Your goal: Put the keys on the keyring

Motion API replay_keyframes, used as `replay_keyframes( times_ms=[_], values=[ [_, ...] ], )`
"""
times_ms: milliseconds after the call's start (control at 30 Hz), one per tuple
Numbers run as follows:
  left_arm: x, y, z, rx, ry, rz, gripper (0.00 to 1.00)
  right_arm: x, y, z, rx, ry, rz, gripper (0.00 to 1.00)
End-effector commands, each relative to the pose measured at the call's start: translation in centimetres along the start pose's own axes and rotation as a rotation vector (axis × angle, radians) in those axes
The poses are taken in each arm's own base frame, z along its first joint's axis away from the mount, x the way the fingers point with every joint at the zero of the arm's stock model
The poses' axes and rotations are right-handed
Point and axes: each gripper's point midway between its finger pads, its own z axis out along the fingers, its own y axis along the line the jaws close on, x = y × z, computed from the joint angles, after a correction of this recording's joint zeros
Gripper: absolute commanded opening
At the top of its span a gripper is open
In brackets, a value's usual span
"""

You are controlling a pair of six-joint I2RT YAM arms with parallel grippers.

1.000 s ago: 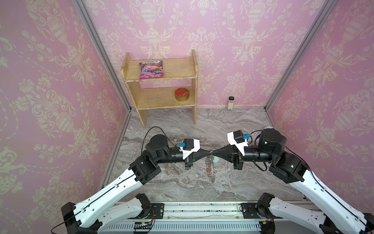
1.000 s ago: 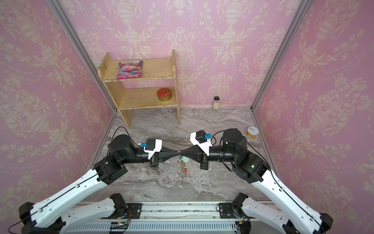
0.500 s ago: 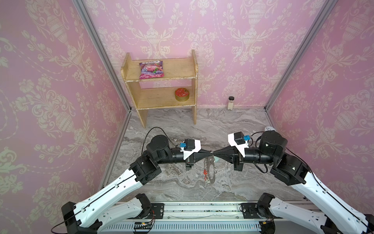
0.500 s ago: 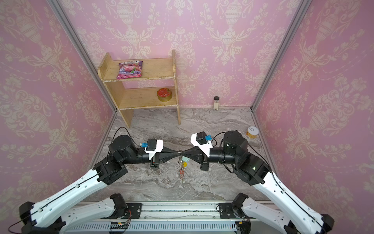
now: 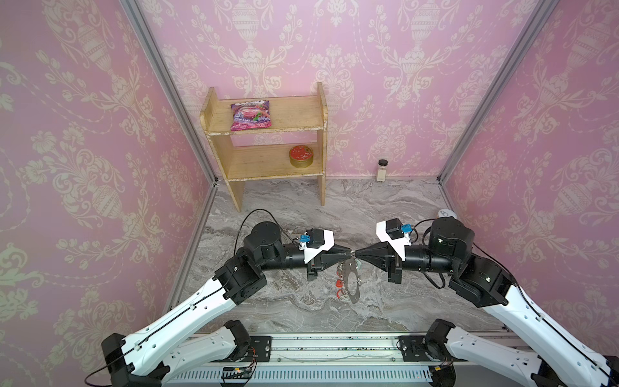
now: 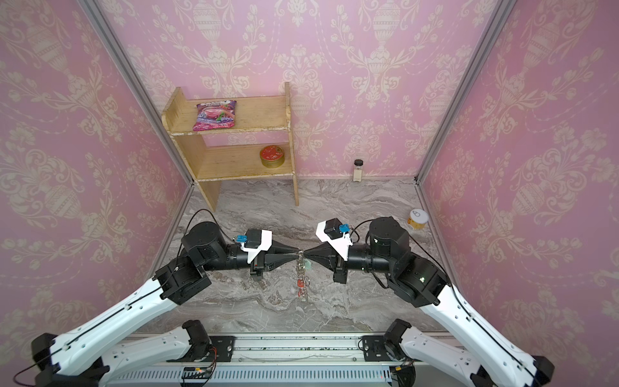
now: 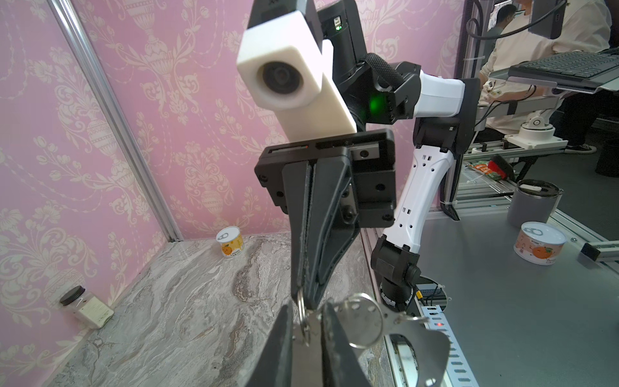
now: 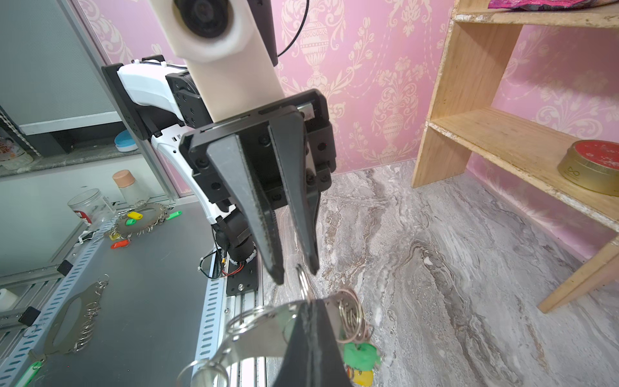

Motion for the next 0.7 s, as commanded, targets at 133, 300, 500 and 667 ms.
replay_keyframes(
  times_ms=[133, 300, 500, 667],
  values=[
    [-0.3, 0.5, 0.1, -0.018, 0.038, 0.008, 0.20, -2.0, 0.5, -0.5, 0.001, -0.041, -0.061, 0.00],
    [0.1, 0.7, 0.4, -0.024, 0.064, 0.000, 0.19, -2.1, 0.6, -0.5, -0.002, -0.035, -0.070, 0.00],
    [0.6, 0.9, 0.7, -0.026, 0.094, -0.004, 0.16, -2.2, 0.7, -0.7, 0.004, -0.035, -0.079, 0.00],
    [0.6, 0.9, 0.8, -0.032, 0.098, 0.004, 0.11, -1.9, 0.8, -0.5, -0.007, -0.025, -0.077, 0.00]
  ],
)
